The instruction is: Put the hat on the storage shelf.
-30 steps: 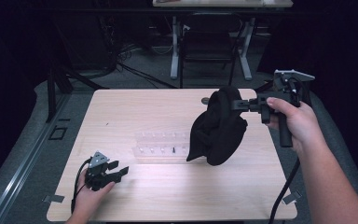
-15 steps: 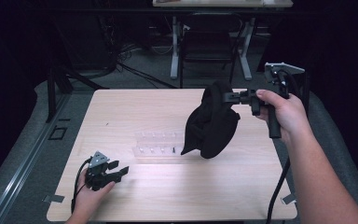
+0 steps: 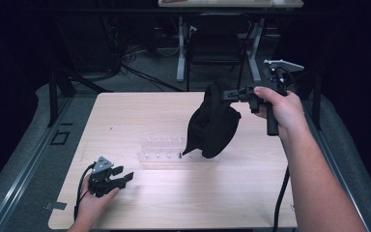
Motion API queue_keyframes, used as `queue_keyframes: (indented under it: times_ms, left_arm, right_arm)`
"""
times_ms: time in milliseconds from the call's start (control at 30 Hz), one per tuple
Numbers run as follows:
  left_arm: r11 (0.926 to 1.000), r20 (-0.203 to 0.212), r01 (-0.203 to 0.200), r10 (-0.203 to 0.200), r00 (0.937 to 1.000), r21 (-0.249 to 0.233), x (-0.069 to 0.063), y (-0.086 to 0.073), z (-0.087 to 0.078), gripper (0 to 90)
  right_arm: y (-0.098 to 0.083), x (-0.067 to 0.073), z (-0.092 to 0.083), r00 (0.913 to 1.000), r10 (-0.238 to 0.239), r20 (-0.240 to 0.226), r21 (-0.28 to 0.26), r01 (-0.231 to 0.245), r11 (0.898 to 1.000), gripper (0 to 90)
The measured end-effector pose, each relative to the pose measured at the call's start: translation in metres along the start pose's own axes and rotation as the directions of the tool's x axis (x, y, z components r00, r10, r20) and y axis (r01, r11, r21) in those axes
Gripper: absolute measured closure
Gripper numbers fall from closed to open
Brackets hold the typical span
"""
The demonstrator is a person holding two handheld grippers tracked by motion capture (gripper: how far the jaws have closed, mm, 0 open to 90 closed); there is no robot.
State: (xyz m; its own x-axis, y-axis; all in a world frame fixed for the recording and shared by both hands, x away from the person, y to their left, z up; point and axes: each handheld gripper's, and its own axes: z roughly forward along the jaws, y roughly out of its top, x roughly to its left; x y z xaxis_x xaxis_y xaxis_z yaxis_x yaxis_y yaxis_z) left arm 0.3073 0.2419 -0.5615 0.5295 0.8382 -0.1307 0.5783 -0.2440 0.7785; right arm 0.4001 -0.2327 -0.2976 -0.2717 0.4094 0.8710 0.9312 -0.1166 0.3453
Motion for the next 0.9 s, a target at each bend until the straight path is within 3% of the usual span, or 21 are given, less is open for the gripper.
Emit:
queue_keyframes:
  times_ms: [533,667,900]
  left_arm:
    - [1.0,0.002,-0.005,0.005,1.0,-0.005,0.0,0.0,0.001,45.9]
    - [0.9999,-0.001,-0.014,0.015,0.9999,0.008,-0.001,0.001,-0.001,45.9]
    - [0.9996,-0.005,-0.026,0.026,0.9997,-0.01,-0.004,0.002,-0.001,46.0]
  right_arm:
    - [0.006,-0.004,0.029,1.0,-0.007,0.001,0.034,0.007,0.999,88.2]
    - [0.009,-0.009,0.032,0.9999,0.001,0.015,0.035,-0.001,0.999,88.2]
    - [0.01,-0.017,0.036,0.9996,0.016,0.025,0.032,-0.017,0.999,88.2]
